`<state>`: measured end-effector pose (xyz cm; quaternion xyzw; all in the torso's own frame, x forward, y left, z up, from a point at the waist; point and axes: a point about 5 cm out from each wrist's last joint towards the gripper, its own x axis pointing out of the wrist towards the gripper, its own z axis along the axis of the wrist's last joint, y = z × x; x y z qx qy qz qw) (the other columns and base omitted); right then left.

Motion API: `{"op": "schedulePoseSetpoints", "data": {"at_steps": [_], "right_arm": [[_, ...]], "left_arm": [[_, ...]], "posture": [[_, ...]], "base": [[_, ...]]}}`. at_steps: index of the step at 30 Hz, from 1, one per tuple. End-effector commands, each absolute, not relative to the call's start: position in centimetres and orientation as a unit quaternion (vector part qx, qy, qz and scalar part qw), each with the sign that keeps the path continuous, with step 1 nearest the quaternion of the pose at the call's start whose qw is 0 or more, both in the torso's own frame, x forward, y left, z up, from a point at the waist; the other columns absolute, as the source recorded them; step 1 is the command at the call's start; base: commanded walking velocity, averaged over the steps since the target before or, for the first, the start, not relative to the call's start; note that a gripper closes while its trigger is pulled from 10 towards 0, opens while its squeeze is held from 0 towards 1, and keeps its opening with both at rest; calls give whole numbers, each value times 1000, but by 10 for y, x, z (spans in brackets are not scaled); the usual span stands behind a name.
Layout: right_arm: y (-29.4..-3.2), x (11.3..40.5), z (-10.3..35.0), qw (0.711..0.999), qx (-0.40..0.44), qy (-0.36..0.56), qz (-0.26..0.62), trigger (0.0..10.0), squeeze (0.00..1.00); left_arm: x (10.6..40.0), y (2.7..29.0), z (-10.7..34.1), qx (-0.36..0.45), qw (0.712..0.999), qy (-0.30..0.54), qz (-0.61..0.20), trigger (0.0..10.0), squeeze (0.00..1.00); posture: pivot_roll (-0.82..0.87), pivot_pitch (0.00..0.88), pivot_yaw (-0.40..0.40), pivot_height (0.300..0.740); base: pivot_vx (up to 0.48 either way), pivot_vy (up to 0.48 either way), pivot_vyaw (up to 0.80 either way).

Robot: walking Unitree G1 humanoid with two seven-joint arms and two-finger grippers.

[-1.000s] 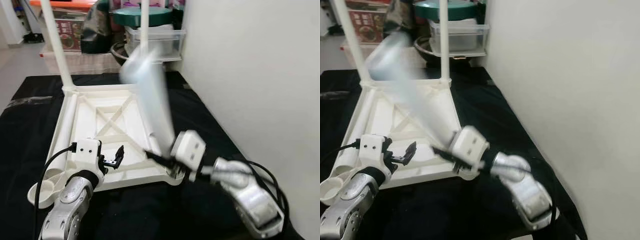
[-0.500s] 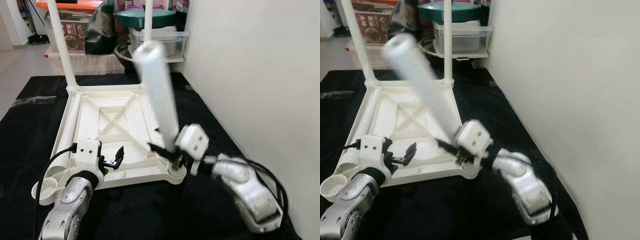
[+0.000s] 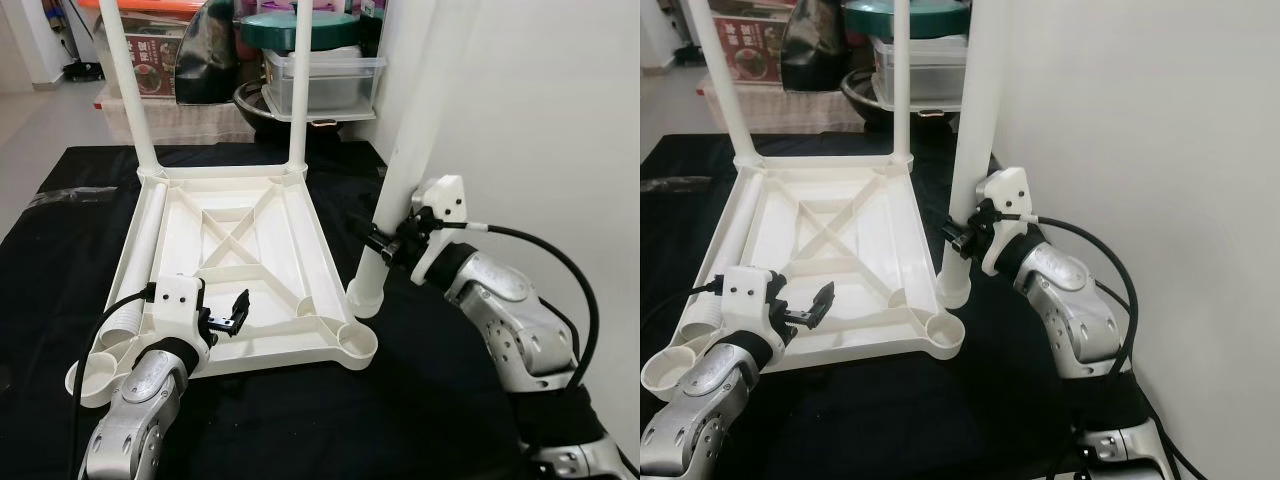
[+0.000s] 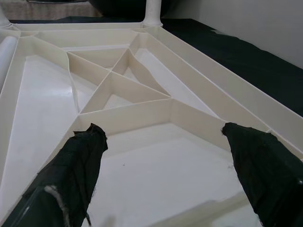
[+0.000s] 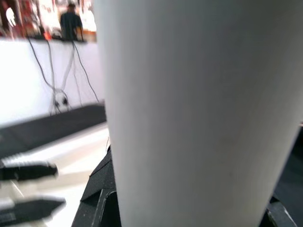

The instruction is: Building children table

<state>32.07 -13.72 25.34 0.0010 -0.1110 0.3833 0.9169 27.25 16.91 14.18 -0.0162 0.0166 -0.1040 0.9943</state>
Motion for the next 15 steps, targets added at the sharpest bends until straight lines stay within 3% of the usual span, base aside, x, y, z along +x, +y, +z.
{"op": "schedulePoseSetpoints", "data": {"at_steps": [1, 7, 10, 15], "right_arm": [[-143, 322, 260, 914, 34, -109, 390, 0, 0], [-147, 326, 273, 907, 68, -118, 398, 0, 0], [-147, 330, 287, 895, 123, -124, 410, 0, 0], [-136, 329, 289, 886, 131, -122, 427, 0, 0]], "left_arm": [[273, 168, 140, -17, 994, 17, -111, 10000, 0], [273, 165, 141, -18, 991, 17, -132, 10000, 0], [268, 158, 148, -32, 979, 5, -199, 10000, 0], [260, 150, 164, -54, 953, -14, -298, 10000, 0]], "posture": [[49, 0, -97, 740], [47, 0, -95, 740], [48, 0, -97, 740], [49, 0, -96, 740]], "base": [[0, 0, 0], [0, 0, 0], [0, 0, 0], [0, 0, 0]]}}
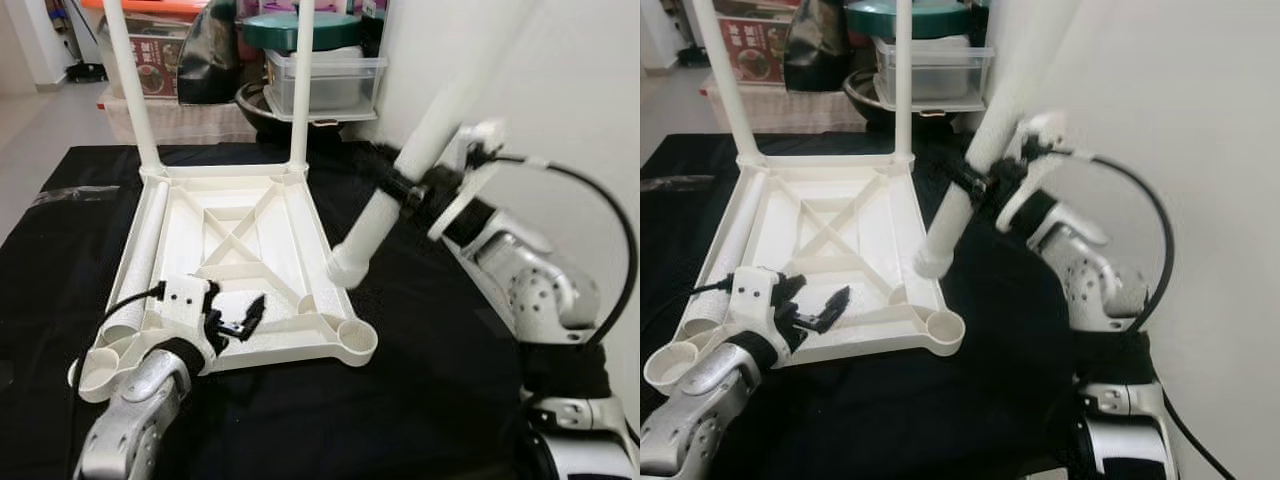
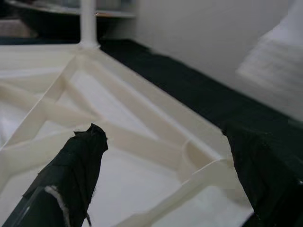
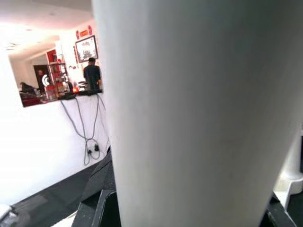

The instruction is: Building children table

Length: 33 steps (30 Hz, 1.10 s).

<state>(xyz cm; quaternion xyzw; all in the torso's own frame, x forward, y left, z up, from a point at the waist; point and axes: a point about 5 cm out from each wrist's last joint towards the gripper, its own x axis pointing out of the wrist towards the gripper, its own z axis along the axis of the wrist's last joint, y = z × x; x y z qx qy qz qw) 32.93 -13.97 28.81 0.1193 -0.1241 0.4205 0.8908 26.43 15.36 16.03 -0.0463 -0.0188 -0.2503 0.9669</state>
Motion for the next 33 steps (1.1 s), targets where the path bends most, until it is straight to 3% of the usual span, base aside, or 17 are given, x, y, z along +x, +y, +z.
{"op": "schedulePoseSetpoints", "data": {"at_steps": [1, 5, 18, 33], "right_arm": [[-136, 329, 289, 886, 131, -122, 427, 0, 0], [-118, 325, 293, 867, 146, -117, 462, 0, 0], [-77, 310, 305, 819, 153, -104, 544, 0, 0], [-64, 303, 307, 803, 133, -97, 573, 0, 0]], "left_arm": [[260, 150, 164, -54, 953, -14, -298, 10000, 0], [260, 150, 178, -40, 924, -19, -380, 10000, 0], [279, 146, 193, 38, 869, 6, -494, 10000, 0], [284, 136, 189, 54, 845, 0, -532, 10000, 0]], "posture": [[49, 0, -96, 740], [42, 0, -82, 740], [17, 0, -57, 740], [11, 0, -60, 740]], "base": [[0, 0, 0], [0, 0, 0], [0, 0, 0], [0, 0, 0]]}}
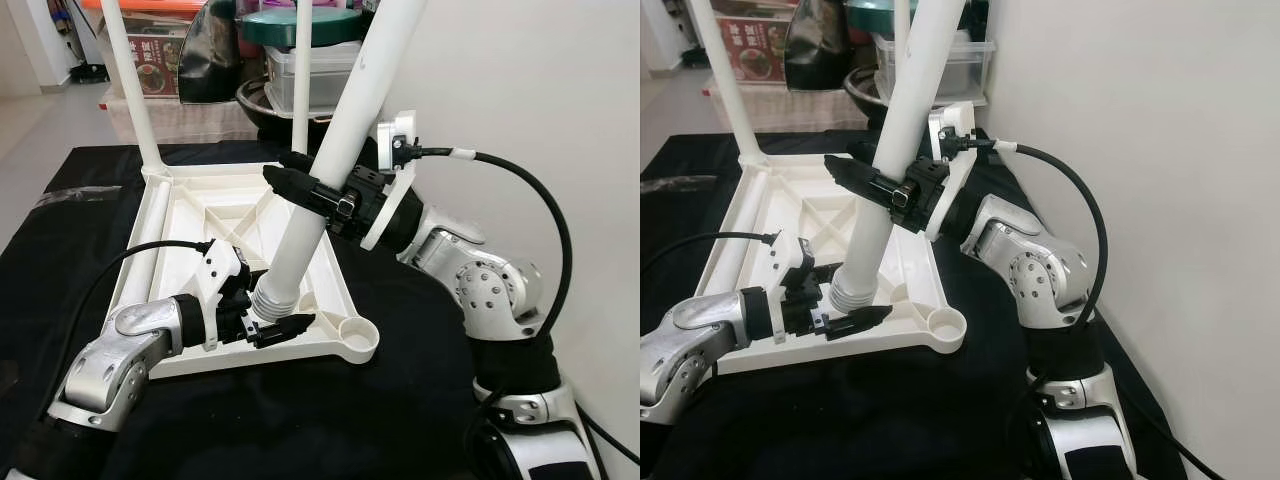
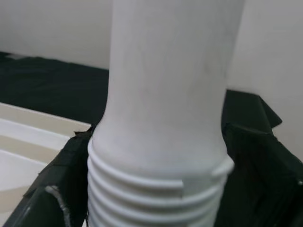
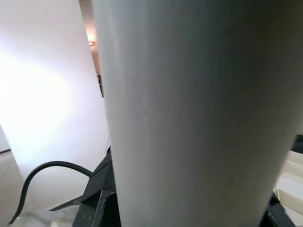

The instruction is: Building children table

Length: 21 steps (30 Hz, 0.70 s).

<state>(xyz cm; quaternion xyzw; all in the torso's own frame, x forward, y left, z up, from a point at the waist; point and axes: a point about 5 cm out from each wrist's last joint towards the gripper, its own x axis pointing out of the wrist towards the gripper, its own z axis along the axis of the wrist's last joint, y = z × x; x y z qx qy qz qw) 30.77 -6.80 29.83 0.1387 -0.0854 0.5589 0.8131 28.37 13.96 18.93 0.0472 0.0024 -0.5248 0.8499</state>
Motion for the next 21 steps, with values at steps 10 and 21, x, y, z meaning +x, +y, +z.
{"op": "schedulePoseSetpoints", "data": {"at_steps": [10, 21], "right_arm": [[-63, 302, 308, 803, 136, -99, 571, 0, 0], [-63, 303, 309, 810, 136, -102, 561, 0, 0]], "left_arm": [[287, 136, 191, 46, 850, -20, -524, 0, 0], [286, 135, 187, 56, 840, -3, -539, 10000, 0]], "posture": [[14, 0, -63, 740], [12, 0, -56, 740]], "base": [[0, 0, 0], [0, 0, 0]]}}
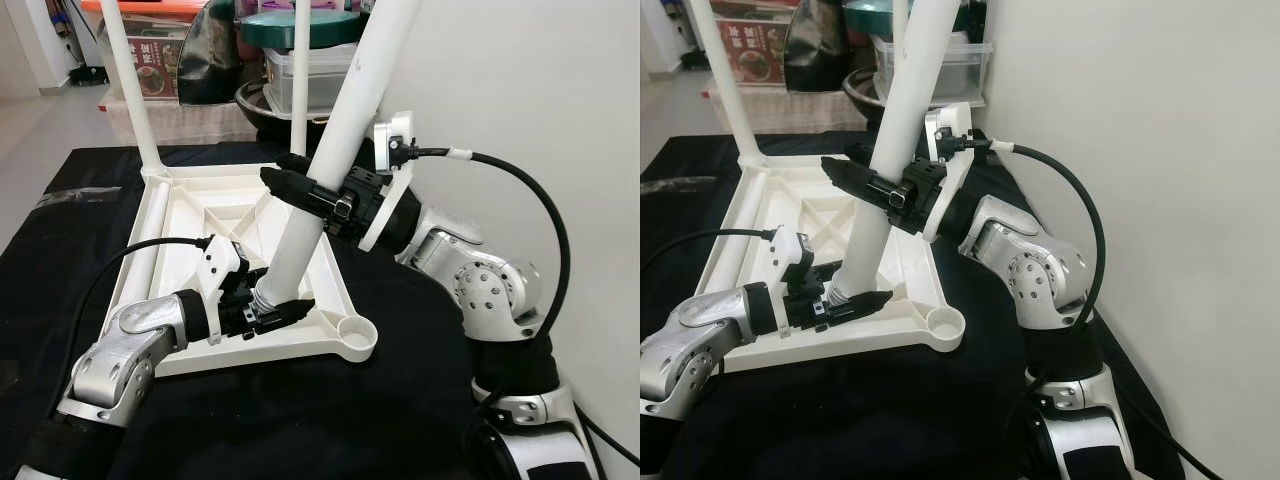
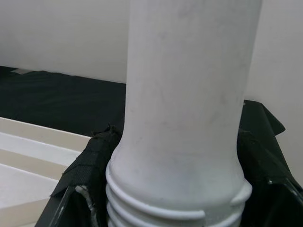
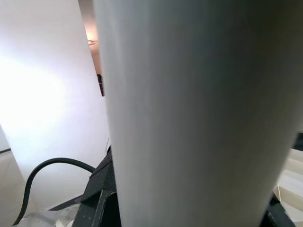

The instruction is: Building children table

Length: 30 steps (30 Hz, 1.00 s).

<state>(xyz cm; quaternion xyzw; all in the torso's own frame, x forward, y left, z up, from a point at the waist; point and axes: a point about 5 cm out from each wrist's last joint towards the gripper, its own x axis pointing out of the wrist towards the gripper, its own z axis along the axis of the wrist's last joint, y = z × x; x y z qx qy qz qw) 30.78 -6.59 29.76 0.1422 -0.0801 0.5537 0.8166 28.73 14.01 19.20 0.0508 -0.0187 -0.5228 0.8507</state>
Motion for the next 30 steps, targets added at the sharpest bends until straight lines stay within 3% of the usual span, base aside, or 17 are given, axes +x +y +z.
{"op": "schedulePoseSetpoints", "data": {"at_steps": [1, 2, 3, 6, 7, 17, 18, 19, 20, 28, 29, 30], "right_arm": [[-63, 303, 309, 810, 136, -102, 561, 0, 0], [-63, 304, 308, 813, 132, -97, 558, 824, 0], [-63, 305, 307, 819, 128, -92, 552, 10000, 0], [-63, 308, 305, 827, 131, -83, 541, 10000, 0], [-63, 309, 305, 829, 137, -82, 536, 10000, 1000], [-59, 311, 300, 837, 146, -72, 522, 10000, 1000], [-58, 310, 299, 836, 146, -70, 525, 10000, 533], [-57, 309, 299, 835, 147, -68, 526, 10000, 533], [-56, 308, 298, 834, 148, -65, 527, 10000, 0], [-53, 303, 295, 829, 160, -59, 533, 10000, 0], [-51, 301, 294, 825, 164, -58, 537, 7255, 0], [-50, 299, 294, 821, 168, -58, 542, 2196, 0]], "left_arm": [[286, 135, 187, 56, 840, -3, -539, 10000, 0], [286, 135, 187, 57, 840, -3, -539, 10000, 0], [286, 135, 186, 59, 840, -3, -539, 10000, 0], [286, 135, 187, 61, 840, -4, -539, 10000, 0], [286, 135, 187, 62, 840, -5, -539, 10000, 0], [286, 134, 187, 68, 836, -4, -544, 10000, 0], [286, 134, 187, 68, 836, -3, -544, 10000, 0], [286, 135, 187, 68, 837, -3, -543, 10000, 0], [287, 135, 187, 68, 837, -3, -543, 10000, 0], [287, 136, 186, 71, 837, 0, -543, 10000, 0], [287, 136, 185, 73, 836, 1, -543, 10000, 0], [287, 137, 185, 74, 836, 2, -543, 10000, 0]], "posture": [[12, 0, -56, 740], [12, 0, -56, 740], [14, 0, -57, 740], [15, 0, -58, 740], [17, 0, -58, 740], [19, 0, -57, 740], [18, 0, -56, 740], [18, 0, -56, 740], [18, 0, -56, 740], [15, 0, -56, 740], [15, 0, -56, 740], [16, 0, -57, 740]], "base": [[0, 0, 0], [0, 0, 0], [0, 0, 0], [0, 0, 0], [0, 0, 0], [0, 0, 0], [0, 0, 0], [0, 0, 0], [0, 0, 0], [0, 0, 0], [0, 0, 0], [0, 0, 0]]}}
